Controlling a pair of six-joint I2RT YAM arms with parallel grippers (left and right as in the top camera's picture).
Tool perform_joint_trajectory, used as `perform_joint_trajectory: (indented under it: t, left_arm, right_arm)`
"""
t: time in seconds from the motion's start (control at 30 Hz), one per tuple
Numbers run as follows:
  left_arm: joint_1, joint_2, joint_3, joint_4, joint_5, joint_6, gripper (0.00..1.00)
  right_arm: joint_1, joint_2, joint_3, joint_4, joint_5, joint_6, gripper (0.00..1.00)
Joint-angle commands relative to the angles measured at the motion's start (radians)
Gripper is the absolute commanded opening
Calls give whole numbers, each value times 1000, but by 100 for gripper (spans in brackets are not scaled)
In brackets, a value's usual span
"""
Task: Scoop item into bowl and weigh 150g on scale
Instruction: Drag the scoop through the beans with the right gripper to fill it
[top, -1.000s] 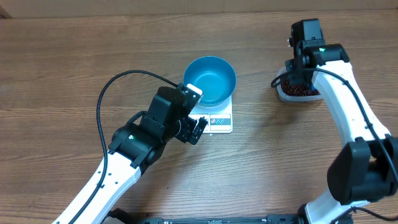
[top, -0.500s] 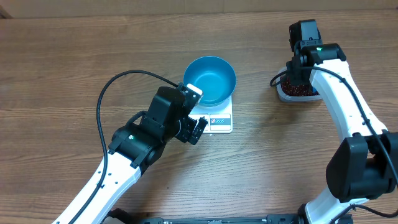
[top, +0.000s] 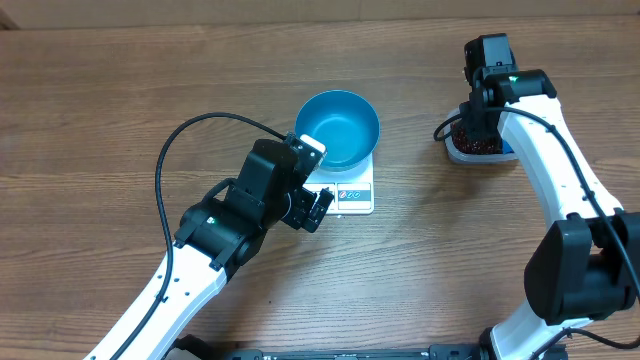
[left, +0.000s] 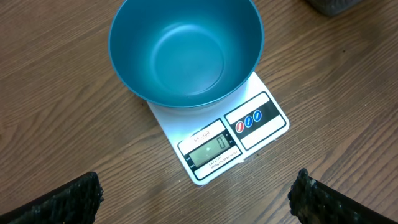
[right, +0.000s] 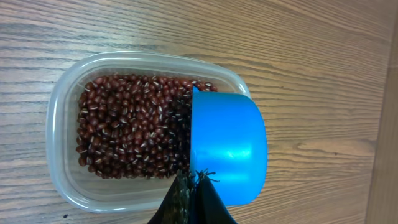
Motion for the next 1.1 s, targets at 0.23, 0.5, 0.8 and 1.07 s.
perform_joint_trajectory:
  t: [0.23, 0.5, 0.8, 1.07]
  left_arm:
    - [6, 4, -2, 1, 16, -13, 100]
    - [6, 4, -2, 1, 16, -13, 99]
    - [6, 4, -2, 1, 16, -13, 100]
    - [6, 4, -2, 1, 16, -13, 100]
  right_arm:
    - [-3, 27, 11, -1, -166, 6, 4]
    - [-3, 27, 11, -18, -201, 7, 4]
    - [-4, 27, 11, -43, -280, 7, 4]
    - [-58, 27, 11, -43, -465, 24, 4]
